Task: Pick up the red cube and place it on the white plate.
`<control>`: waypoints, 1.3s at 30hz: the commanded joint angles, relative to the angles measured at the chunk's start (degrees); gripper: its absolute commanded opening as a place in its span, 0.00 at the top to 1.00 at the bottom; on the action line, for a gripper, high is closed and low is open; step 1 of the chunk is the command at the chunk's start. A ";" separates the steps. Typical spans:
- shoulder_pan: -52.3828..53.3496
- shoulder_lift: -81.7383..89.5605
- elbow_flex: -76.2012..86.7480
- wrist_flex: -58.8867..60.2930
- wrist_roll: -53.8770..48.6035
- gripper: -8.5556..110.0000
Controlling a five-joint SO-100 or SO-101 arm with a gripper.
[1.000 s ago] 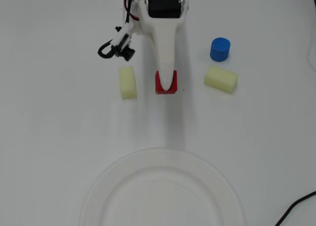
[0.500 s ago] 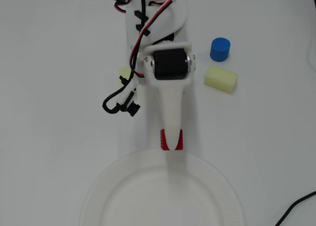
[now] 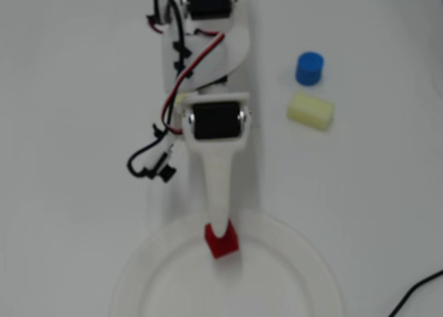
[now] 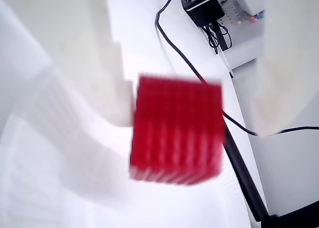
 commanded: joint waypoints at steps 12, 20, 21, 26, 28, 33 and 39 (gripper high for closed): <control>-0.79 23.47 -5.27 35.86 5.80 0.53; 0.18 45.88 8.00 46.93 4.83 0.52; 0.35 49.57 10.99 47.46 4.75 0.52; 0.70 70.05 25.05 52.29 5.01 0.53; 0.35 78.05 30.32 54.67 5.27 0.54; -0.53 95.36 42.80 60.38 4.66 0.56; 5.01 109.86 59.33 61.08 -0.53 0.59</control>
